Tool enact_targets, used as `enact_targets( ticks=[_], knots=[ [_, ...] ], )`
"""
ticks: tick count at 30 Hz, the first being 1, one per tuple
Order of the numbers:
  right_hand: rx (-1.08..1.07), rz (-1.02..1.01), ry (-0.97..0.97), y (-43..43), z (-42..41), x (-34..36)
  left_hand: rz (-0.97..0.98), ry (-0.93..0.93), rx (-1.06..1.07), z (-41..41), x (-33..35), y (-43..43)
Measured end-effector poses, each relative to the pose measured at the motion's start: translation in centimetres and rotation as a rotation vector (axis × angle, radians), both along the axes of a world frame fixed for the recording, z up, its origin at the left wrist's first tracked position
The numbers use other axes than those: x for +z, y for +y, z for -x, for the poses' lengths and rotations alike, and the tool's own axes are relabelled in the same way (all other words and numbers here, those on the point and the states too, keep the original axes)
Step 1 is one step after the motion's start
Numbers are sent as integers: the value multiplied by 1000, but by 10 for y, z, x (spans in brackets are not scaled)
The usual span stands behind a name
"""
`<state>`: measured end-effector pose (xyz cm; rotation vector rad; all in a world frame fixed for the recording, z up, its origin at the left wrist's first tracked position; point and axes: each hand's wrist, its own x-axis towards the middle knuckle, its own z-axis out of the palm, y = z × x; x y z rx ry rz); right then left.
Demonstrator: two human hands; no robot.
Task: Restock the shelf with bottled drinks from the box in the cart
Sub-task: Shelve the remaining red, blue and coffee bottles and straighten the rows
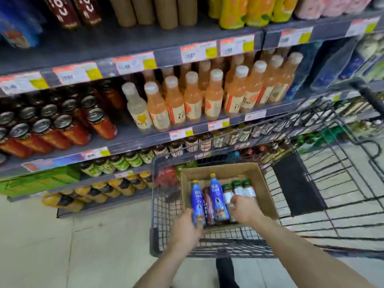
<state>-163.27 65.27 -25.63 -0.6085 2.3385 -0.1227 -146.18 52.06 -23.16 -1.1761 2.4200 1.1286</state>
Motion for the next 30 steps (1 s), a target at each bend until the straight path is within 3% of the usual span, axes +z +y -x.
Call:
enact_targets(
  ticks=[7, 17, 30],
  knots=[
    [-193, -17, -141, -9, 3, -93, 16, -230, 54, 46, -92, 11],
    [-276, -79, -72, -45, 9, -162, -116, -435, 269, 88, -203, -6],
    [-315, -81, -119, -51, 10, -165, -121, -464, 348, 85, -217, -2]
  ],
)
